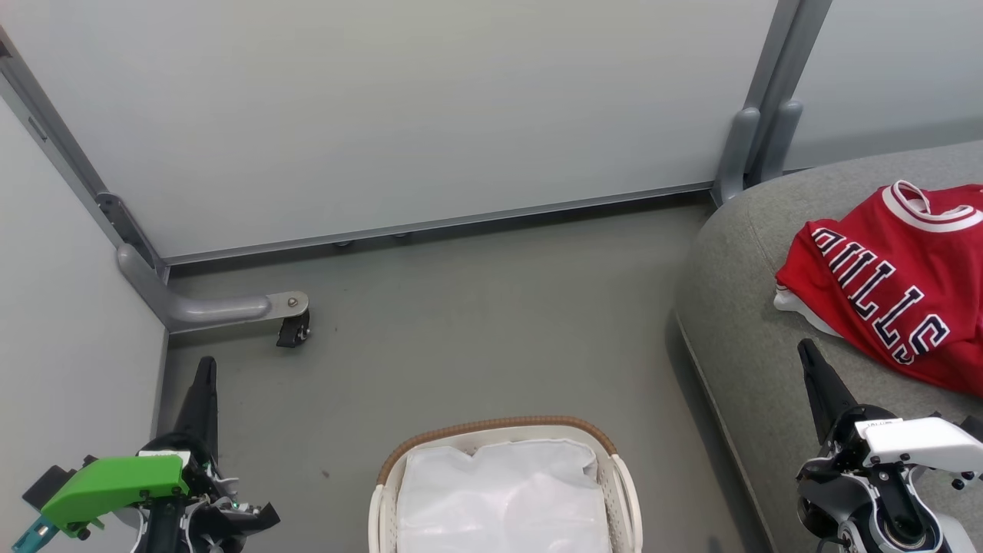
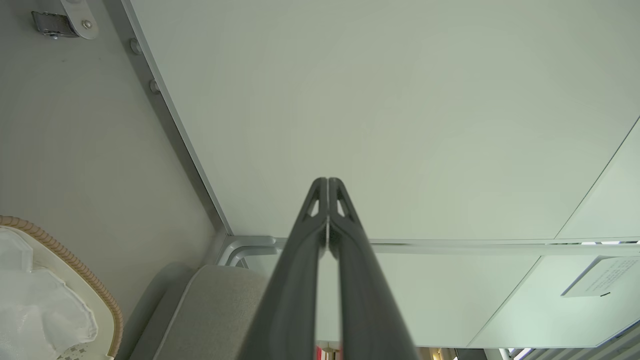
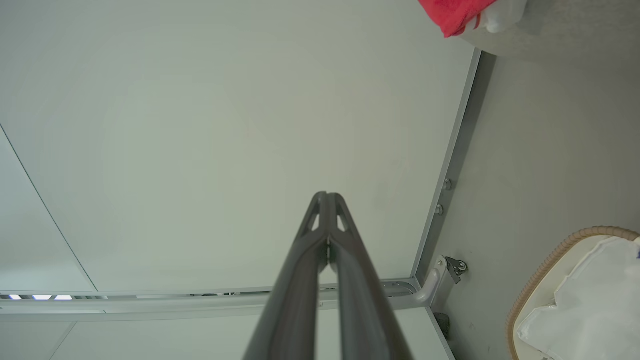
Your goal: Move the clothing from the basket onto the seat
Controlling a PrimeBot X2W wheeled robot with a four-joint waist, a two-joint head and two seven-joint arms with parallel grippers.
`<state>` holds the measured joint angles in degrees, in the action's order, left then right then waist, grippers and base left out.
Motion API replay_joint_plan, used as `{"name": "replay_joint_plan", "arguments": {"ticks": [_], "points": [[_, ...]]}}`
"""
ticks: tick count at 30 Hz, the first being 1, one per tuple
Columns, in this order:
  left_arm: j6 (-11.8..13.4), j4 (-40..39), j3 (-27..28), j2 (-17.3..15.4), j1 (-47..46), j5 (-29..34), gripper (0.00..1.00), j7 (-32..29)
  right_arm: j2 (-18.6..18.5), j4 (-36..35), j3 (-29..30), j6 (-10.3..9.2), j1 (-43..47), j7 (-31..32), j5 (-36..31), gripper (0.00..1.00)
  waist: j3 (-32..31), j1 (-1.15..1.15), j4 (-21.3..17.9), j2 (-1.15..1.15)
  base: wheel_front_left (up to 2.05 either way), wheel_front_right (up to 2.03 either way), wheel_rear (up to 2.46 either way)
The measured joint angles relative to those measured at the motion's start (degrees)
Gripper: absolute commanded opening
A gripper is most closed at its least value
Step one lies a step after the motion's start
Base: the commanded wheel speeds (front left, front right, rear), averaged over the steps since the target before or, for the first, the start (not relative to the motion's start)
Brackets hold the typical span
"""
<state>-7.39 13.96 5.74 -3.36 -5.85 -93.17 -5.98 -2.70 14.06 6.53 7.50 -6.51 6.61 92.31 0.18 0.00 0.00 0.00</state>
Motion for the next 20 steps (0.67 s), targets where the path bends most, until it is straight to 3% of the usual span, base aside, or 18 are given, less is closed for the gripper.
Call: {"name": "replay_joint_plan", "arguments": {"ticks": [20], "points": [[0.0, 0.0, 0.2, 0.1, 0.0, 0.2, 0.0, -0.1, 0.0, 0.0, 0.0, 0.0, 0.0, 0.0, 0.0, 0.0, 0.0, 0.0, 0.0, 0.0, 0.0, 0.0, 0.0]]}}
